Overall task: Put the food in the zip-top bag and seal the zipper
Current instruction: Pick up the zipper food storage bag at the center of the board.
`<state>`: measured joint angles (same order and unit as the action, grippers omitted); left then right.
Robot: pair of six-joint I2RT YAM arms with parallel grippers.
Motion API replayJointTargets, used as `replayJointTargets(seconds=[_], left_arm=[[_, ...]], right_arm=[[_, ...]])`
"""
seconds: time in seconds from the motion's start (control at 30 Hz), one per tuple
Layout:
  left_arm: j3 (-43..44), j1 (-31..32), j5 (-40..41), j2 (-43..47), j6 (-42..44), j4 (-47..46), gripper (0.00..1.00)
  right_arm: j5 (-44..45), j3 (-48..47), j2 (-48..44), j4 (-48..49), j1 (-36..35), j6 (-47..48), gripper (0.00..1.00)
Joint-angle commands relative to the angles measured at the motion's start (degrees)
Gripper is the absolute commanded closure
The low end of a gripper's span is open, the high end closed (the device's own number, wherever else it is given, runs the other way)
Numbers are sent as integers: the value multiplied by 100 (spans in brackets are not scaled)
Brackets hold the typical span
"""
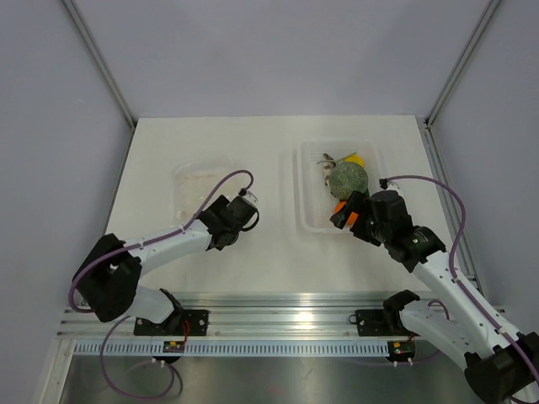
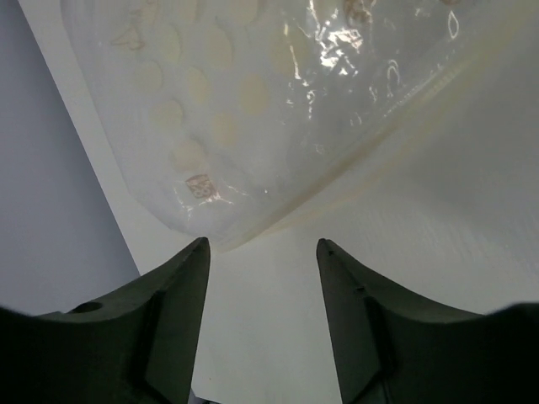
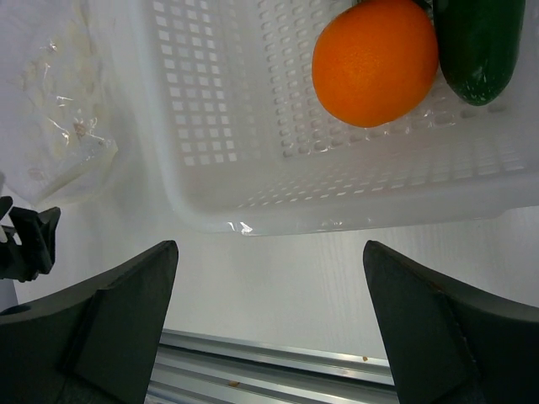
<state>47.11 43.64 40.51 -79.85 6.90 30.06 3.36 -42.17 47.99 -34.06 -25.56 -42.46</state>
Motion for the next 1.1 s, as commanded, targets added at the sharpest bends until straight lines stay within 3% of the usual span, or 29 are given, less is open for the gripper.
replayJointTargets(seconds=[0.0, 0.1, 0.23, 0.33, 0.67, 0.77, 0.8, 0.87, 0.9, 1.0, 1.07], left_arm=[[-185, -4, -60, -118, 470, -686, 41], [-395, -4, -61, -214, 681, -1010, 34], [-606, -57, -8, -408, 1146, -1799, 32], [-800, -171, 255, -513, 1471, -2607, 34], [-870, -444, 624, -909, 1956, -3876, 44], [-853, -453, 739, -1102, 2113, -4087, 62], [-844, -453, 765, -1120, 2140, -4140, 80], [-800, -453, 940, -1129, 2176, -4228, 96], [-722, -453, 993, -1120, 2184, -4228, 100], [-311, -444, 1230, -1015, 2088, -3825, 100], [24, -444, 1415, -892, 1556, -2986, 100]], right_arm=[[16, -81, -26, 225, -45, -52, 1], [16, -54, 26, 251, -45, -61, 0], [16, -19, 105, 321, -45, -70, 1], [-1, -1, 149, 348, -37, -79, 0], [113, 51, 114, 304, -45, -61, 0], [78, 51, 184, 330, -45, -61, 1], [78, 43, 202, 330, -37, -61, 1], [69, 25, 246, 339, -37, -70, 0], [69, -1, 255, 330, -37, -52, 0], [-1, -28, 290, 348, -45, 44, 1], [-89, -80, 351, 392, -37, 88, 0]])
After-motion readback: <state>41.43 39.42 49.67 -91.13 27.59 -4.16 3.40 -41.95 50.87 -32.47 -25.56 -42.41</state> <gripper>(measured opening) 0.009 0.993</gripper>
